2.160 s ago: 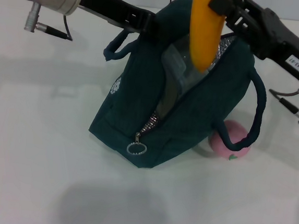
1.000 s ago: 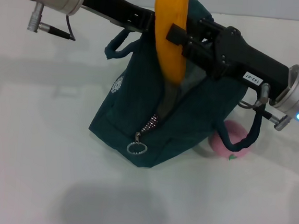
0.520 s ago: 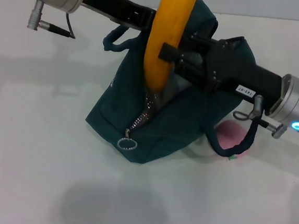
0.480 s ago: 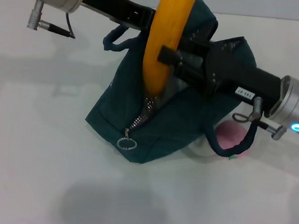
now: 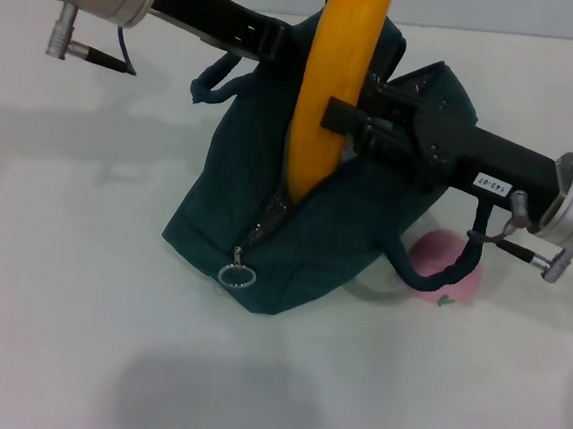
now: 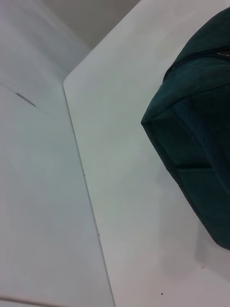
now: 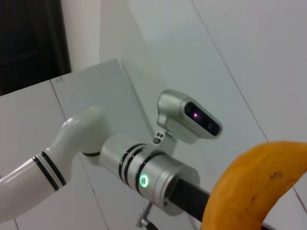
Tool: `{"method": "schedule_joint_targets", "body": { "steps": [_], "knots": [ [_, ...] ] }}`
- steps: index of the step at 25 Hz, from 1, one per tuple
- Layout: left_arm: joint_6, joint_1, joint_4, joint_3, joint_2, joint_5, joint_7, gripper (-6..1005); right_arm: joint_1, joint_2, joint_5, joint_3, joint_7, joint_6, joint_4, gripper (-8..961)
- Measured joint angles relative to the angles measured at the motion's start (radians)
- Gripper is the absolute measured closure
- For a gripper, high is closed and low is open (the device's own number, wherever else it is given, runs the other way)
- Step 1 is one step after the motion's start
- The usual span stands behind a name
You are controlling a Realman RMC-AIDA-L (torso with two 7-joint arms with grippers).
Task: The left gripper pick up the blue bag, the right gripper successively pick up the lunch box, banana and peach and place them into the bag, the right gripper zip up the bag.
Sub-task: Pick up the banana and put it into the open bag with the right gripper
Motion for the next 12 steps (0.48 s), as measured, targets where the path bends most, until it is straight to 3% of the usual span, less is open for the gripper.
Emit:
{"method": "schedule_joint_targets", "body": {
  "steps": [12],
  "knots": [
    [-0.004,0.003,-0.002,0.0,0.002,0.003,-0.001,882,-0.013,-0.003,-0.001,-0.147,0.225,0.067,-0.129,503]
  ]
}}
